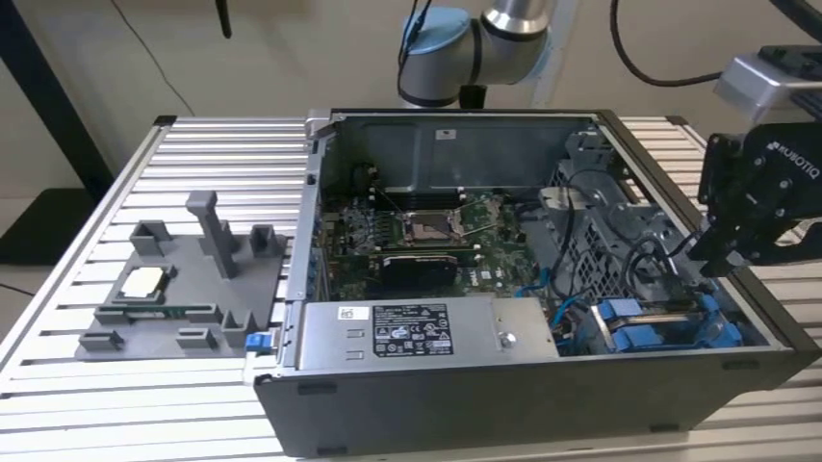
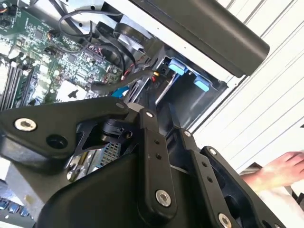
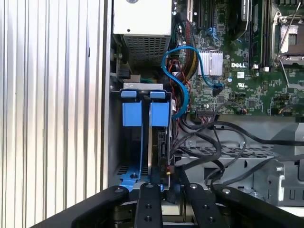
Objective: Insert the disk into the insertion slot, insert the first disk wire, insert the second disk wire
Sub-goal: 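Insert the first disk wire, then insert the second disk wire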
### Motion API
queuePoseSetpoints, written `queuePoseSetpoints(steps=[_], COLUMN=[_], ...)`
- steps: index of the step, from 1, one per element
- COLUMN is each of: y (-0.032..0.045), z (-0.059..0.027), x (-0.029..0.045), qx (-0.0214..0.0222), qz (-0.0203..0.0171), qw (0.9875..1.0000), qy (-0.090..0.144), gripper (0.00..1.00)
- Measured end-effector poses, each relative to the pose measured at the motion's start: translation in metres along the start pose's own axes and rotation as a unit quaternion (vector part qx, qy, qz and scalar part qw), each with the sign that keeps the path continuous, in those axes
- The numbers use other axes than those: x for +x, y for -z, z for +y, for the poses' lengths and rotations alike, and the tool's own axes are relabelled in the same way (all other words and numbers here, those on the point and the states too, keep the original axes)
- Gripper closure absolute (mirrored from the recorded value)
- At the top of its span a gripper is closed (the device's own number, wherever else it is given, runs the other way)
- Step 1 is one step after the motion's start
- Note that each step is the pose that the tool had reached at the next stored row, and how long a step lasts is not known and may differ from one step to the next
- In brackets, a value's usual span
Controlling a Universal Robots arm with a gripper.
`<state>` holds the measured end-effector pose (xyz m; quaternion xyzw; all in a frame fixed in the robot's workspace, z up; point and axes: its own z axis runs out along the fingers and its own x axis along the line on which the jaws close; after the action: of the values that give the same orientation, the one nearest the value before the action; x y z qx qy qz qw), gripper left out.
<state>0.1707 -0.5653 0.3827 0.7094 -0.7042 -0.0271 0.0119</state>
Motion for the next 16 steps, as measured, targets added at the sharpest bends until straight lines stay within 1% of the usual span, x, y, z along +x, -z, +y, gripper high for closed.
queuePoseSetpoints(steps=[5,8,12,16], y=[0.0007,0.0009,0.0014,0.0019], z=[-0.0014,-0.0076,-0.0179,-0.0262], x=[-0.0001,-0.0003,-0.0012,-0.0028], qx=[0.0000,-0.0012,-0.0041,-0.0072], qz=[0.0003,0.0001,0.0001,0.0001], qw=[1.0000,1.0000,1.0000,1.0000], qy=[0.000,0.000,0.000,0.000], gripper=[0.73,0.73,0.73,0.73])
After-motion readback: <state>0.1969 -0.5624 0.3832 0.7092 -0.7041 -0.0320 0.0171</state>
